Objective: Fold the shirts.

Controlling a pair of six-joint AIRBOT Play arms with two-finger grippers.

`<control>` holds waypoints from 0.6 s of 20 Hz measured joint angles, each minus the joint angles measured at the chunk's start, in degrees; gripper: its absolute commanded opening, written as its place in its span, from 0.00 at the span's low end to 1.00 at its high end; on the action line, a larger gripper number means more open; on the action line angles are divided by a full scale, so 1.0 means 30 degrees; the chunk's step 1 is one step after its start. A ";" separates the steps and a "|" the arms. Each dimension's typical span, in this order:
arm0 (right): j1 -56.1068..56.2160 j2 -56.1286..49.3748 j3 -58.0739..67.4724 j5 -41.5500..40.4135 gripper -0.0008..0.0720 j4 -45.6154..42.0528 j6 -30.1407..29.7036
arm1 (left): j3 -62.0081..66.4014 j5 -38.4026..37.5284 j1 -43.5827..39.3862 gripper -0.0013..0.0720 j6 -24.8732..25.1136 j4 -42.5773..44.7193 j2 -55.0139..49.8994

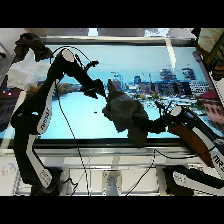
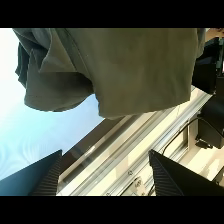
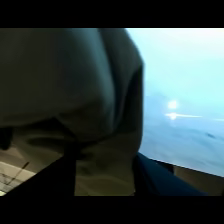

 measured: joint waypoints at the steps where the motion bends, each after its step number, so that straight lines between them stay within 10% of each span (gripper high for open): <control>1: -0.0007 -0.0168 -0.0022 -0.0197 0.12 0.0153 -0.0175 | 0.0000 0.0000 0.0000 0.85 0.0007 -0.0007 0.0007; 12: 0.0000 0.0750 0.1800 0.0073 0.04 -0.1894 -0.0685 | 0.0000 0.1304 -0.0670 0.86 -0.0525 0.0160 -0.0852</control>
